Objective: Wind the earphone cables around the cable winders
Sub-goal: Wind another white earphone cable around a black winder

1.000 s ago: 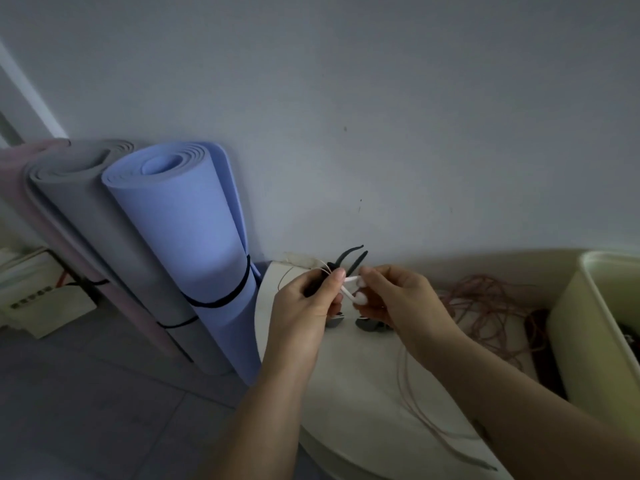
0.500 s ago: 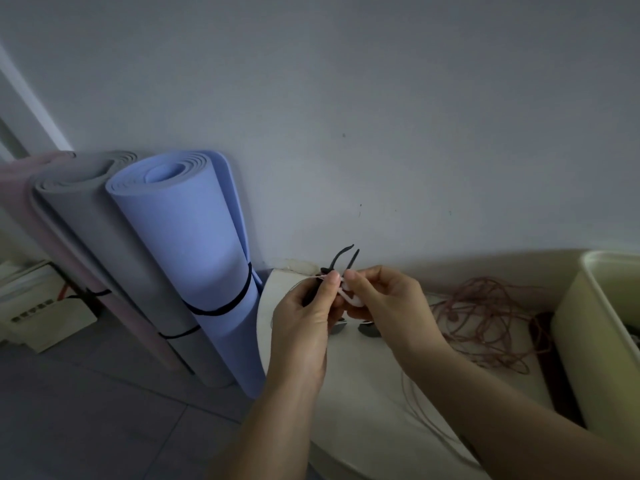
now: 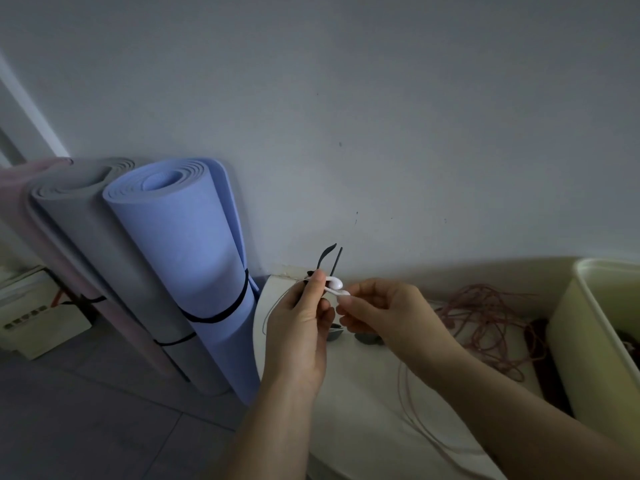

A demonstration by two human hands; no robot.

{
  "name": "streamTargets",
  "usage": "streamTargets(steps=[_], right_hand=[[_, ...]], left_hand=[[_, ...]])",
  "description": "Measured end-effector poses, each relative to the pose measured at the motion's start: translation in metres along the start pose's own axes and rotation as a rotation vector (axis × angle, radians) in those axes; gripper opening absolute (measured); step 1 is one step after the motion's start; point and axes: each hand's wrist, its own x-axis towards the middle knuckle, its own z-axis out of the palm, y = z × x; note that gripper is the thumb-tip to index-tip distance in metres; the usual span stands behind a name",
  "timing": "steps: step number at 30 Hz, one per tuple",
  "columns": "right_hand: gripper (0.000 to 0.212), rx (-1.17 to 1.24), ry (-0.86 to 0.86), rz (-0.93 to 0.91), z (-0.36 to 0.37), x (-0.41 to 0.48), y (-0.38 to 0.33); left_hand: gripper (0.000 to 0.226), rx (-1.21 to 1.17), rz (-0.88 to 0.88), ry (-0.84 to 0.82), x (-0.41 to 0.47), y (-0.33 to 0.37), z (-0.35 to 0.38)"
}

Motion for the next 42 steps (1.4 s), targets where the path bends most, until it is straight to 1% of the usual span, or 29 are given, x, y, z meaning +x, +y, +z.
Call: streamTargets(steps=[12, 14, 16, 18, 21, 24, 28, 31, 32, 35, 38, 42], right_hand=[[0.017, 0.312, -0.071, 0.204, 0.0049, -0.0002, -0.0036], [0.023, 0.361, -0.109, 0.233, 0.005, -0.0011, -0.0047], [0.029, 0.372, -0.158, 0.246, 0.0047, -0.0017, -0.0052], [0.027, 0.354, -0.177, 0.232, 0.004, -0.0021, -0.0055], [0.016, 0.271, -0.132, 0.16, 0.0033, -0.0014, -0.0043], [0.014, 0.254, -0.098, 0.117, 0.0041, -0.0009, -0.0028], [0.014, 0.264, -0.085, 0.111, 0.0047, -0.0007, -0.0043], [0.022, 0.363, -0.098, 0.126, 0.0023, 0.0014, -0.0064], [0.021, 0.396, -0.099, 0.135, 0.0016, 0.0015, -0.0069], [0.006, 0.411, -0.059, 0.143, 0.001, 0.0022, -0.006], [0.003, 0.394, 0.004, 0.126, -0.0001, 0.0043, -0.0038], [0.008, 0.383, 0.051, 0.121, -0.001, 0.0067, -0.0035]], left_hand=[[0.042, 0.028, -0.007, -0.057, 0.0002, -0.0001, -0.001], [0.039, 0.032, -0.002, -0.065, 0.0005, -0.0002, -0.002], [0.035, 0.051, 0.003, -0.085, 0.0012, 0.0002, -0.0039], [0.033, 0.073, 0.008, -0.109, 0.0011, 0.0015, -0.0048], [0.033, 0.084, 0.024, -0.14, -0.0006, 0.0027, -0.004], [0.036, 0.121, 0.033, -0.183, -0.0048, 0.0031, -0.0007], [0.037, 0.099, 0.013, -0.148, -0.0045, 0.0035, -0.0004], [0.027, 0.076, 0.005, -0.121, -0.001, 0.0022, -0.0038], [0.024, 0.09, 0.008, -0.126, -0.0008, 0.0014, -0.0044], [0.024, 0.133, 0.027, -0.119, -0.0007, -0.0016, -0.0049], [0.02, 0.136, 0.019, -0.115, -0.002, -0.0024, -0.0053], [0.022, 0.138, 0.009, -0.147, -0.0017, -0.0045, -0.007]])
